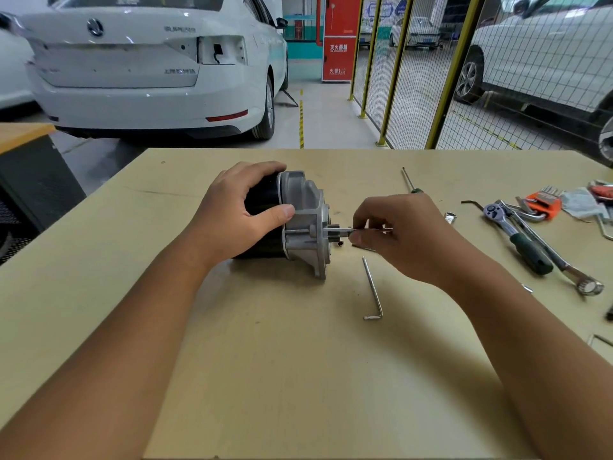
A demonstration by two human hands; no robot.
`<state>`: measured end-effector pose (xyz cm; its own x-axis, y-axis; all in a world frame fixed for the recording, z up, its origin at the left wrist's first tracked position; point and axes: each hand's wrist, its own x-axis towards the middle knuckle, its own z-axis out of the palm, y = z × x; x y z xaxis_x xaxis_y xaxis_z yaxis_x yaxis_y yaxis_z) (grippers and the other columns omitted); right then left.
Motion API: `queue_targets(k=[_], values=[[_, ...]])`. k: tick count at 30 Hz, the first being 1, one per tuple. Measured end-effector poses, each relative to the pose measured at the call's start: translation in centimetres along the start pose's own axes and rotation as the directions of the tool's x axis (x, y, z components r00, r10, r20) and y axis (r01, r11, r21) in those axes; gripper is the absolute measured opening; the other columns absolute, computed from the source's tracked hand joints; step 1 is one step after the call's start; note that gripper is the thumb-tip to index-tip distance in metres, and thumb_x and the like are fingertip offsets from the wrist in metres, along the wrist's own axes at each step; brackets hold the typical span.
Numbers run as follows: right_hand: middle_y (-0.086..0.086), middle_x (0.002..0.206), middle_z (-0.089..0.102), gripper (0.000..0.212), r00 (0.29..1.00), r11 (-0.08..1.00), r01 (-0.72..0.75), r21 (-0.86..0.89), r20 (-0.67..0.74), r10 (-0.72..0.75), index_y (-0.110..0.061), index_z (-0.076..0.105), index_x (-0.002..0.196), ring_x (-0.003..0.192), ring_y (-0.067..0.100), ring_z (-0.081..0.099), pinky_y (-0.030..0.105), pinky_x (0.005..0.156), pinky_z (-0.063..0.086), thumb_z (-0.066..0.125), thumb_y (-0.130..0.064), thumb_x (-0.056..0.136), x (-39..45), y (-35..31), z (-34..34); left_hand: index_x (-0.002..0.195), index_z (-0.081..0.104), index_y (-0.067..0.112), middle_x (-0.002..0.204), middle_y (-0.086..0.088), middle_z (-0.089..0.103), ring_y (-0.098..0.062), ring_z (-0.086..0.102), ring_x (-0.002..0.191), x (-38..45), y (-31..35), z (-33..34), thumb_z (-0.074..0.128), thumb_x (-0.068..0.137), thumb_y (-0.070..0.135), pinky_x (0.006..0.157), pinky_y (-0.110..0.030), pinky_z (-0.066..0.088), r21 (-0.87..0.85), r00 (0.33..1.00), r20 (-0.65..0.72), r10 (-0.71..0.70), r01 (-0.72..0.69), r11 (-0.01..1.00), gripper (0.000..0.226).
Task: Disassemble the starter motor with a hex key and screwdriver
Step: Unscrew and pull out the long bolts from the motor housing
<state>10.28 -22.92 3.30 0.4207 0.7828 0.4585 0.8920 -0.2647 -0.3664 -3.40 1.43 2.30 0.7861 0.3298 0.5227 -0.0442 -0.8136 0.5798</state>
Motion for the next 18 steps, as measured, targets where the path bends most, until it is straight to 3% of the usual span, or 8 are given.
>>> queue_targets(k=[8, 13, 18], values=[[-0.003, 0.076, 0.059, 0.015, 1.0, 1.0, 0.01, -0.014, 0.019, -0.009, -0.013, 0.075, 0.088, 0.071, 0.009, 0.054, 0.022, 0.063, 0.035, 0.066, -0.021, 0.096, 0.22, 0.03, 0.1, 0.139, 0.06, 0.034, 0.127, 0.01, 0.062, -0.017, 0.056, 0.123, 0.03, -0.06, 0.09, 0.072, 0.079, 0.053, 0.109, -0.047, 0.046, -0.004, 1.0, -0.003, -0.001, 0.0, 1.0, 0.064], [-0.011, 0.081, 0.065, 0.007, 1.0, 0.992, 0.021, -0.123, -0.011, -0.022, -0.023, 0.076, 0.086, 0.081, 0.018, 0.054, 0.035, 0.072, 0.043, 0.075, -0.029, 0.089, 0.14, 0.04, 0.04, 0.139, 0.06, 0.035, 0.127, 0.013, 0.061, -0.017, 0.056, 0.124, 0.0, -0.07, 0.08, 0.072, 0.079, 0.054, 0.11, -0.046, 0.046, -0.014, 1.0, -0.006, -0.002, 0.002, 1.0, 0.064], [-0.015, 0.075, 0.061, 0.011, 0.998, 0.999, 0.022, -0.025, -0.063, -0.023, -0.022, 0.072, 0.082, 0.072, 0.006, 0.057, 0.03, 0.065, 0.047, 0.083, -0.023, 0.082, 0.16, -0.16, 0.15, 0.139, 0.06, 0.035, 0.128, 0.012, 0.061, -0.017, 0.055, 0.124, 0.08, -0.09, 0.04, 0.072, 0.08, 0.051, 0.11, -0.046, 0.046, -0.004, 1.0, -0.004, 0.001, -0.001, 1.0, 0.063]])
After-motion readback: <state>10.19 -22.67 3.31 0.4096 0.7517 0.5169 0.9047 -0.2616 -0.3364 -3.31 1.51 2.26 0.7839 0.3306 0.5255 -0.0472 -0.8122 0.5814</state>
